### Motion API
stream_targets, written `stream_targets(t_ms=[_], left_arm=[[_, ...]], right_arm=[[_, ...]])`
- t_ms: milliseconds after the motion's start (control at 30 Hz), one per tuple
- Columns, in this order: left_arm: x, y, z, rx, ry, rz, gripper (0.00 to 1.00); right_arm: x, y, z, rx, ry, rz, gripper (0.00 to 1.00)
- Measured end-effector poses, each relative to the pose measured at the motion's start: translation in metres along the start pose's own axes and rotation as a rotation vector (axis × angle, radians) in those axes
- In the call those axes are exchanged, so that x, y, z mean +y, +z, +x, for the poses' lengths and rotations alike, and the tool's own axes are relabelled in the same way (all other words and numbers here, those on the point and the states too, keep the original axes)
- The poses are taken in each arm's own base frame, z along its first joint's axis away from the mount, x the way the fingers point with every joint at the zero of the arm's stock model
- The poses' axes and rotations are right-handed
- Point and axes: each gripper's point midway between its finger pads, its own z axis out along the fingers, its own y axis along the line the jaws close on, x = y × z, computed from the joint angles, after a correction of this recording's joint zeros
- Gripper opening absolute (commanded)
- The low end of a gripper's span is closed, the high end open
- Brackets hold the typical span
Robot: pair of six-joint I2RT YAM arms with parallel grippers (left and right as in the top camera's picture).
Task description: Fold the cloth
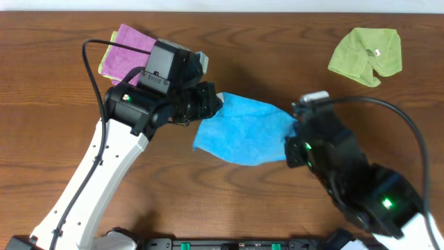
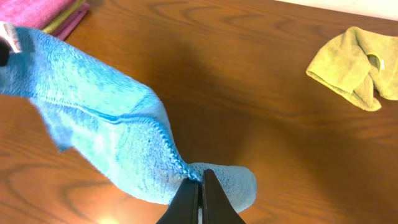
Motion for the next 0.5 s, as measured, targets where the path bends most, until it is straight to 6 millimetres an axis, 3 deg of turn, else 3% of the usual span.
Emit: stream_targets(t_ms=[267, 500], left_arm=[[0.013, -0.001, -0.009, -0.050, -0.014, -0.073, 0.06], [0.032, 0.014, -0.029, -0.110, -0.012, -0.166, 0.06]], right_arm=[[0.019, 0.056, -0.004, 0.058, -0.083, 0.027, 0.01], [0.012, 0.098, -0.017, 0.052, -0.095, 0.073, 0.01]])
